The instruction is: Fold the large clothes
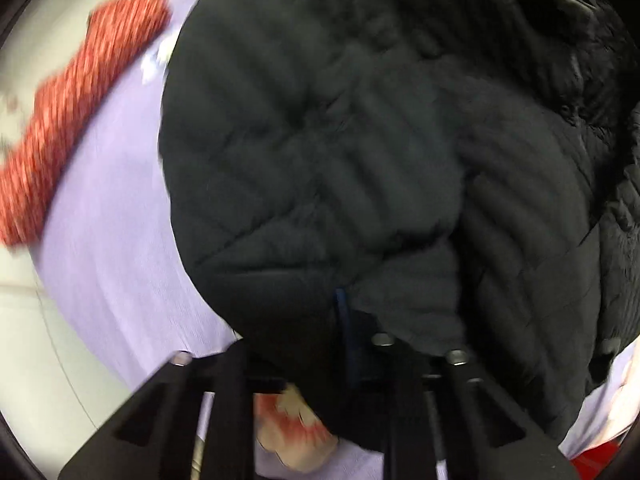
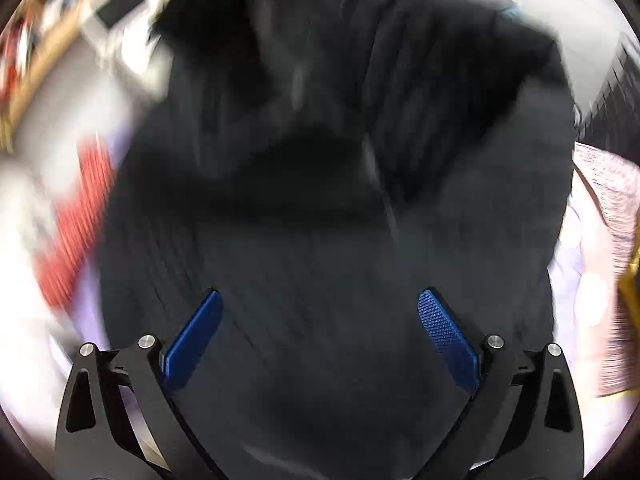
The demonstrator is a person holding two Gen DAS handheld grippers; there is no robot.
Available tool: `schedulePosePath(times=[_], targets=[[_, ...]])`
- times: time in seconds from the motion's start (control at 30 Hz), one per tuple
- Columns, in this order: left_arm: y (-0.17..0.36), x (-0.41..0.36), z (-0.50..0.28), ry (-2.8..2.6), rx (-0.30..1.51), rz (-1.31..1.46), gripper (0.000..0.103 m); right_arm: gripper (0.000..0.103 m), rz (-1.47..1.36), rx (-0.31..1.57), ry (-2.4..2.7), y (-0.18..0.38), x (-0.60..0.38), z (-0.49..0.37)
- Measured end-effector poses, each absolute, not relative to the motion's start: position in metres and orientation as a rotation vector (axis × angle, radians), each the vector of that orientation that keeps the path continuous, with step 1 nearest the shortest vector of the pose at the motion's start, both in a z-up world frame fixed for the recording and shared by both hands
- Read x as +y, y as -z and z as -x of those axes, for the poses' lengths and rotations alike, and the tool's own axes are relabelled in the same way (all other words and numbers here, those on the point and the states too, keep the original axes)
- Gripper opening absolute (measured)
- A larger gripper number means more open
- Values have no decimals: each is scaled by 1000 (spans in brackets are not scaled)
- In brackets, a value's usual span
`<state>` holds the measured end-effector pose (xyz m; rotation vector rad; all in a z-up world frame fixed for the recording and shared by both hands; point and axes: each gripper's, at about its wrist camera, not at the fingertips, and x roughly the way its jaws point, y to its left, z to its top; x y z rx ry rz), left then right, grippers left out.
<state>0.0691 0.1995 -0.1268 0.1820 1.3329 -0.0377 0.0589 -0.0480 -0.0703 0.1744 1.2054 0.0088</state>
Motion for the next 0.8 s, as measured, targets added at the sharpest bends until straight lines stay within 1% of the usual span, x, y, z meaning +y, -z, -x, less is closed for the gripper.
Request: schedulePosePath(times=[0.13, 0.27, 0.3, 0.33, 0.37, 0.4, 0.43, 0.47, 0.5, 0.53, 0.6, 0.7, 0.73, 0.8], targets=[[103, 196, -102, 25, 1275, -228, 10, 97, -94, 1303, -74, 108, -17, -6], [55, 233, -156, -111, 1124, -231, 9, 96, 83, 1322, -98, 134, 14, 24], [45, 241, -169, -145, 1101, -237, 9, 88, 130, 1336, -88, 143, 18, 27], [37, 252, -181, -169, 1088, -234, 11, 72, 150, 1356, -95, 150, 19, 28], [27, 262, -194, -185, 1081, -215, 14, 63, 155, 1367, -103, 158, 19, 31], [18, 268, -201, -190, 1070, -199, 20, 41, 163, 1372, -102, 163, 16, 32], [10, 270, -204, -202, 1047, -202, 36, 22, 171, 1373, -94, 165, 14, 32], [5, 270, -206, -221, 1019, -223, 48, 15, 159, 1366, -78, 163, 9, 31], [0, 270, -201, -241, 981, -248, 75, 9, 122, 1338, -46, 155, 0, 31], [-6, 266, -191, -252, 940, -268, 92, 5, 97, 1315, -22, 147, -7, 31], [-4, 263, -173, -218, 897, -275, 93, 4, 49, 1247, 53, 123, -32, 29], [20, 245, -146, -130, 985, -285, 93, 4, 5, 1118, 200, 78, -87, 25], [32, 234, -138, -101, 1011, -295, 93, 3, -9, 1090, 247, 63, -108, 9], [56, 212, -105, -26, 1078, -313, 93, 3, -74, 1024, 361, 32, -161, 0]])
